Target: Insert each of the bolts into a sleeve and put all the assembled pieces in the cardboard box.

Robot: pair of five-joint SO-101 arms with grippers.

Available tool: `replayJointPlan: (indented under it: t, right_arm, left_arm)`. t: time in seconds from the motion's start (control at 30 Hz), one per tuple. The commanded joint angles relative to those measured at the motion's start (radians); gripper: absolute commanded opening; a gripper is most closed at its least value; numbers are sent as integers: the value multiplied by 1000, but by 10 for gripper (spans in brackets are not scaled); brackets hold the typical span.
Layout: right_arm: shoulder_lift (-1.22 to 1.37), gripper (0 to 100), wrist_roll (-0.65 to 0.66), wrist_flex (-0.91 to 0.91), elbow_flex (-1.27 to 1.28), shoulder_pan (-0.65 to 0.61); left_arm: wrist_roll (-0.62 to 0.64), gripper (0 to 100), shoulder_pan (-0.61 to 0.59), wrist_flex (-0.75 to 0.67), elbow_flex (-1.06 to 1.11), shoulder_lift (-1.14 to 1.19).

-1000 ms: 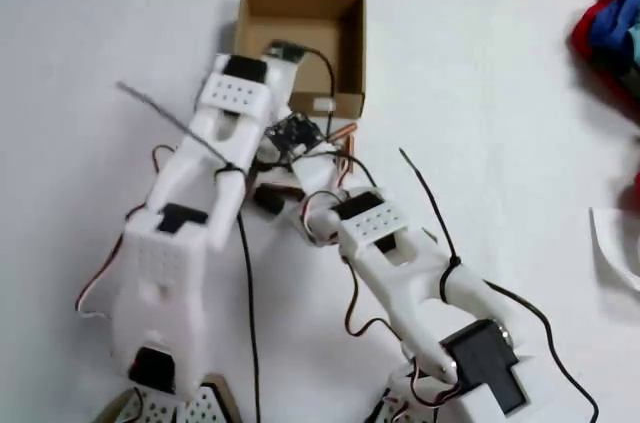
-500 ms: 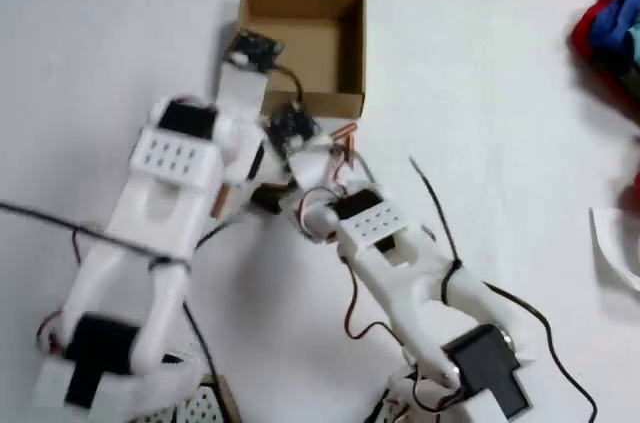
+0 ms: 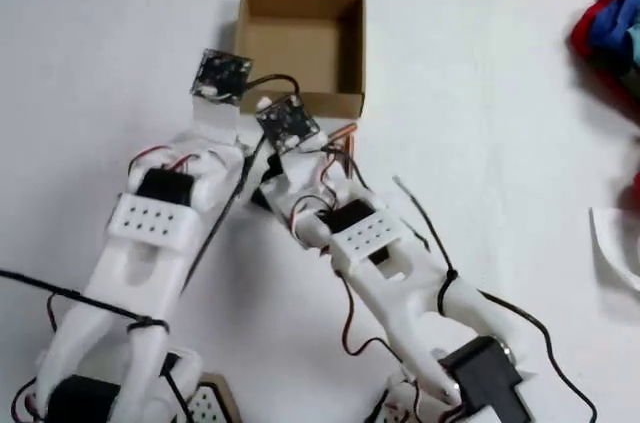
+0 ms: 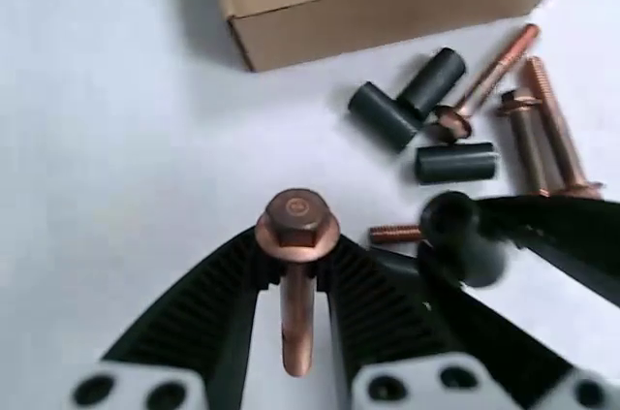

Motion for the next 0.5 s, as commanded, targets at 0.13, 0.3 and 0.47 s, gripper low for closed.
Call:
replayJointPlan:
  t: [0.13, 0.3, 0.47]
  right_arm:
    - [-117, 20, -66, 79, -2, 139]
    - [-329, 20, -55, 131, -2, 104]
    - [-433, 20, -43, 110, 3, 108]
  left_arm:
    - [43, 25, -133, -183, 71, -95]
    - [94, 25, -141, -189, 61, -94]
    - [204, 25, -163, -288, 58, -94]
